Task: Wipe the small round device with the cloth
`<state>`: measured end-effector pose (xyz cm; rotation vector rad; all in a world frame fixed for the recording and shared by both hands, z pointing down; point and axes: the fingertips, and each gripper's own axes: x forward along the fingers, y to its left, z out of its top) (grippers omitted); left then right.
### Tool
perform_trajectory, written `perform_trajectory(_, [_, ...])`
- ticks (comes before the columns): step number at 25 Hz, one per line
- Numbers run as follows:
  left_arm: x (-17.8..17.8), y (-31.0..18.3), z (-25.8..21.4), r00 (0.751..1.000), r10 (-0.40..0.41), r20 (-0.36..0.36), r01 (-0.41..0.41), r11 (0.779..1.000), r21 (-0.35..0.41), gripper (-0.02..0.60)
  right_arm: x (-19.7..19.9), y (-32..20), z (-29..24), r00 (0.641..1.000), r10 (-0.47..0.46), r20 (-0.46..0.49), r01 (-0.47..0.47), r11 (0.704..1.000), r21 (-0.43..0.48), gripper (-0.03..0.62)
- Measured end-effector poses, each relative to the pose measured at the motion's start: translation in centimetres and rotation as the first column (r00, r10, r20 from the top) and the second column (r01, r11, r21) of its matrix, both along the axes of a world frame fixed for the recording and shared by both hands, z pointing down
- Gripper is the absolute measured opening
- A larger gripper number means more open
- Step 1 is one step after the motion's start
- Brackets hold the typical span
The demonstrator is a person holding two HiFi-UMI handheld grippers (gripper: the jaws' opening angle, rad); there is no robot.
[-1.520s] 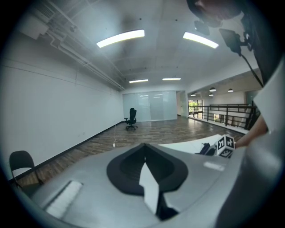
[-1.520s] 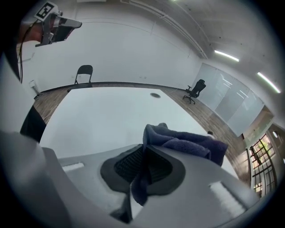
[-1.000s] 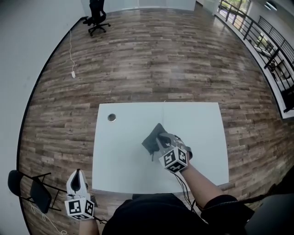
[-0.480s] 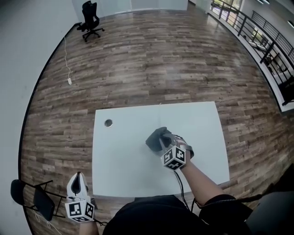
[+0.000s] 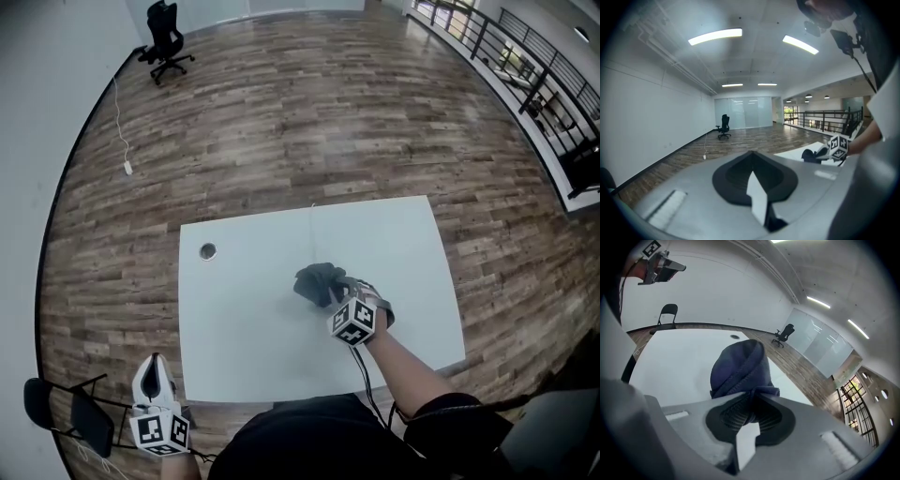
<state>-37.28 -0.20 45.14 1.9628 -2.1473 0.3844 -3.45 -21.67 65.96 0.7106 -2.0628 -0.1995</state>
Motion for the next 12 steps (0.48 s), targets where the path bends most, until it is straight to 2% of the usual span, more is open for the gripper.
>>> perform_trajectory(12, [-0.2,-0.8,0.1,0.999,0.04,-0.002,-0.04,0.999,-0.017,0.008,-0.2,4.3,4.7,0.996,-0.036,-0.076,0.023,0.987,-0.162,0.023])
